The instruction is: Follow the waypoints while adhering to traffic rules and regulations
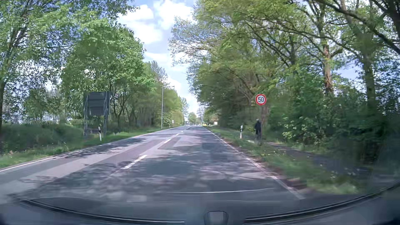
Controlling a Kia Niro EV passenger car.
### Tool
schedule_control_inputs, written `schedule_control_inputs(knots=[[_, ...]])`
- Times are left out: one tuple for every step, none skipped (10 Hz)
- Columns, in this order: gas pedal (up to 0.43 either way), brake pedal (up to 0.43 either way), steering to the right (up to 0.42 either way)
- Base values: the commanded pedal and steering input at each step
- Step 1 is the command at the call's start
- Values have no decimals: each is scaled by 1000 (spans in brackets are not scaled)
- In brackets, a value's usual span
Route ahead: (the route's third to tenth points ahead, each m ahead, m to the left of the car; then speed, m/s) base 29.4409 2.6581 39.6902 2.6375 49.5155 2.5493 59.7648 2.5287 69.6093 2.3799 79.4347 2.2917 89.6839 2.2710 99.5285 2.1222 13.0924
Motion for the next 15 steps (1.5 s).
schedule_control_inputs(knots=[[130, 0, -4], [130, 0, -4], [130, 0, -4], [130, 0, -4], [130, 0, -4], [130, 0, -4], [130, 0, -4], [130, 0, -4], [130, 0, -4], [130, 0, -4], [130, 0, -4], [130, 0, -4], [130, 0, -4], [130, 0, -4], [130, 0, -4]])
